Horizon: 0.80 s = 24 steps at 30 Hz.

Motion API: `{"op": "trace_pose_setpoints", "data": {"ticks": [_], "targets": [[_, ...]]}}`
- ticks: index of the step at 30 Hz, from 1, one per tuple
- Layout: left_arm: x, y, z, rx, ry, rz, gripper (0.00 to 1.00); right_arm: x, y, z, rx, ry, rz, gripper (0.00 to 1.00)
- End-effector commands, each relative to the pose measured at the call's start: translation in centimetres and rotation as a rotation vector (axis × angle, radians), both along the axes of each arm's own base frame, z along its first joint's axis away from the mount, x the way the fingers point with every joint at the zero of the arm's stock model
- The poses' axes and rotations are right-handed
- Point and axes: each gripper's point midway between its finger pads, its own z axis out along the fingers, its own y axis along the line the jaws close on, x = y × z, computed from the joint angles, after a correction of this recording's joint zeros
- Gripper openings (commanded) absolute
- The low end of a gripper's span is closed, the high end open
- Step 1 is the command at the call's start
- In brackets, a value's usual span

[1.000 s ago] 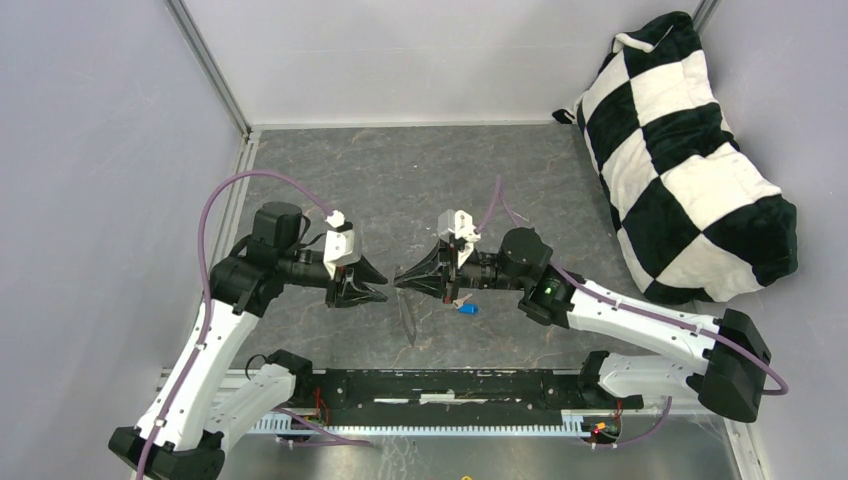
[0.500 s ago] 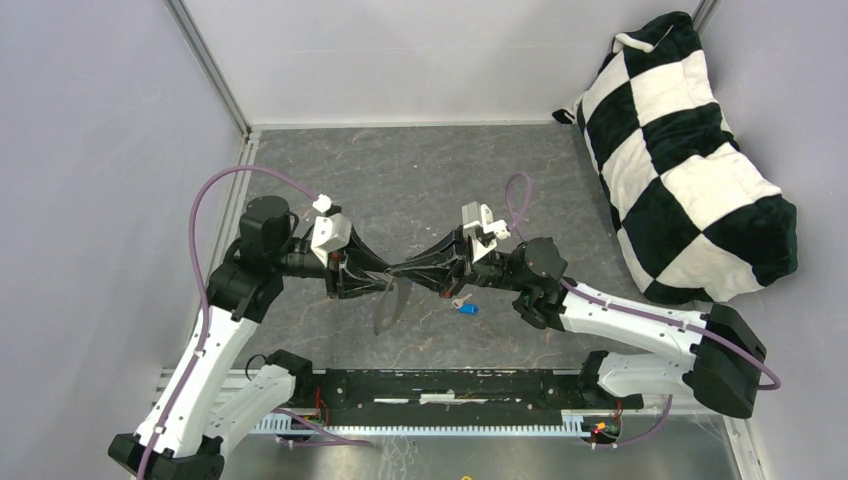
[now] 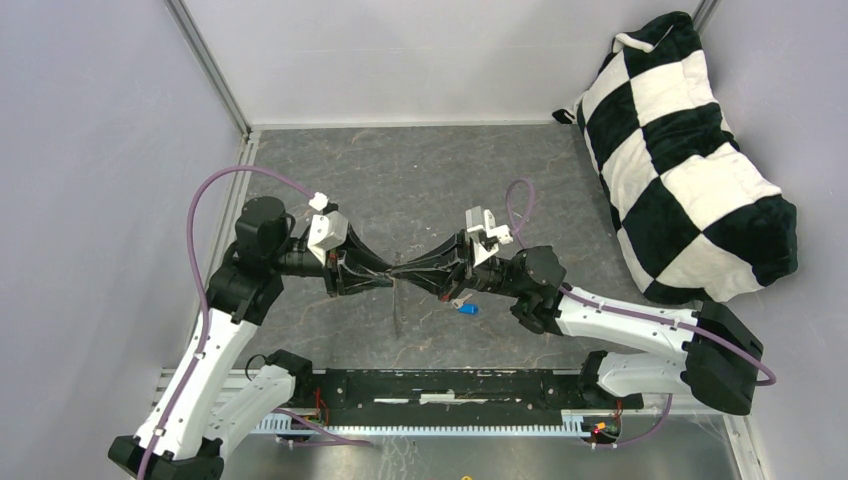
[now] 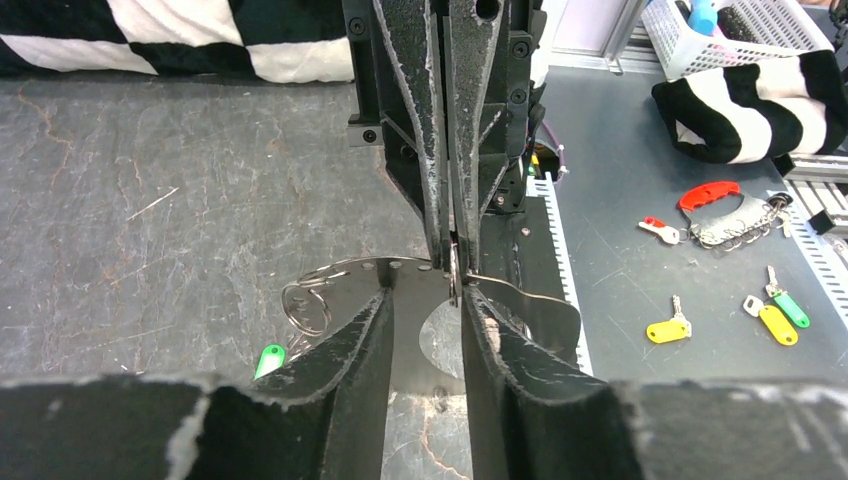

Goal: Put the keys on the keyring

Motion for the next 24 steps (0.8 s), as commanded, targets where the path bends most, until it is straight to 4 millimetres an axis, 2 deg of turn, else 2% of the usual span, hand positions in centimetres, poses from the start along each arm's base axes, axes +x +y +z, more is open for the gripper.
{"op": "trace_pose_setpoints", "data": {"ticks": [1, 5, 10, 12, 16, 20, 24], "targets": [[-0.4, 0.0, 0.7, -0.019, -0.004, -0.006, 0.33, -0.4, -1.0, 2.2, 0.094, -0.031, -0.014, 0.01], [0.0, 0.0, 0.7, -0.014, -0.007, 0.017, 0.16, -0.7, -1.0, 1.8, 0.087, -0.033, 0.003, 0.01], [0.4, 0.0, 1.0, -0.011, -0.001, 0.036, 0.10, -1.2, -1.0, 0.6, 0.041, -0.038, 0.022, 0.01], [0.3, 0.0, 0.9, -0.010, -0.007, 0.031, 0.03, -1.3, -1.0, 0.2, 0.019, -0.044, 0.025, 0.05], [-0.2, 0.4, 0.3, 0.020, -0.082, 0.014, 0.02, -1.4, -0.6, 0.0, -0.070, -0.088, 0.027, 0.25], [-0.2, 0.9, -0.8, 0.064, -0.181, 0.010, 0.02, -1.2, -0.7, 0.2, -0.130, -0.137, 0.015, 0.31], [0.0, 1.2, -0.9, 0.080, -0.284, 0.007, 0.02, -1.0, -1.0, 0.3, -0.201, -0.192, -0.007, 0.36]]}}
